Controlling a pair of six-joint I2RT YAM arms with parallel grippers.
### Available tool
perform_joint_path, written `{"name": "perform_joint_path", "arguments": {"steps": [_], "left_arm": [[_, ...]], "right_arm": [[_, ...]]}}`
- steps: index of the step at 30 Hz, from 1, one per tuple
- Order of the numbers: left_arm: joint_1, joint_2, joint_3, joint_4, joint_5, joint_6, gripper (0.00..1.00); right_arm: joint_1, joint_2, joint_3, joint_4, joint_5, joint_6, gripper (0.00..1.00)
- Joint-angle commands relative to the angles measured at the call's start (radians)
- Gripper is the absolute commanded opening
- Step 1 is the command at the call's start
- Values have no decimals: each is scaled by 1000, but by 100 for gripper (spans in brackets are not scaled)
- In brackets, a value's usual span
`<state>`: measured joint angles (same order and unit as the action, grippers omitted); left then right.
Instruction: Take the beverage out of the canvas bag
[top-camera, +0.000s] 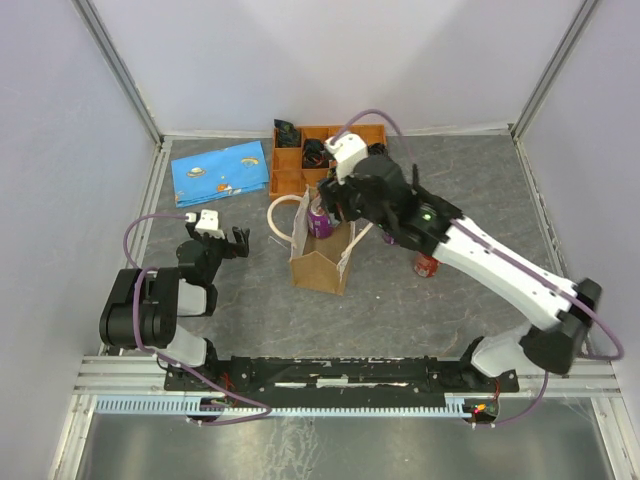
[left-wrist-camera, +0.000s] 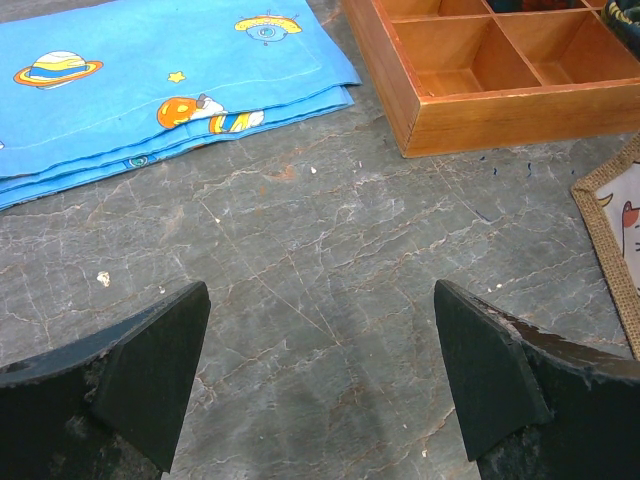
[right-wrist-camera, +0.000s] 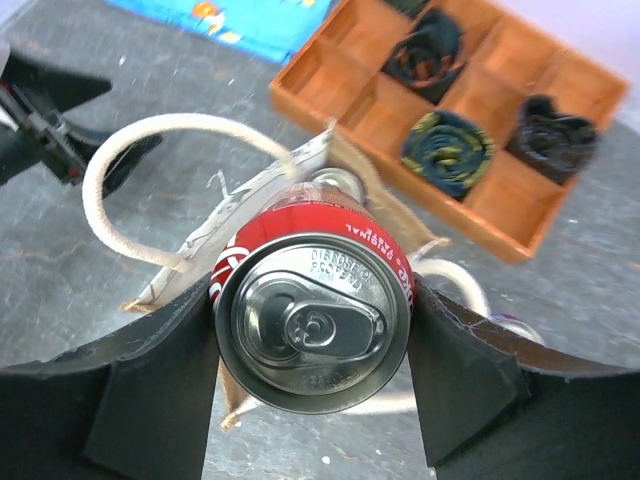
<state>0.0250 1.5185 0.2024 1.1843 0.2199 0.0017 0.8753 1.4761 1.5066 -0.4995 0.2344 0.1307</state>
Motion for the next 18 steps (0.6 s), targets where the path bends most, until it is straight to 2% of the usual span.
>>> {"name": "perform_joint_path", "arguments": {"steps": [1, 12, 15, 18], "left_arm": [[4, -4, -3, 56, 13, 49, 99], [4, -4, -3, 56, 13, 49, 99], [4, -3, -3, 55, 13, 49, 99], [4, -4, -3, 56, 13, 49, 99]], "right_arm": [[0, -176, -60, 146, 181, -47, 0], [-19, -405, -213, 84, 657, -55, 0], [-61, -448, -260, 38, 661, 3, 0], [-99, -467, -316, -9, 582, 62, 0]]}}
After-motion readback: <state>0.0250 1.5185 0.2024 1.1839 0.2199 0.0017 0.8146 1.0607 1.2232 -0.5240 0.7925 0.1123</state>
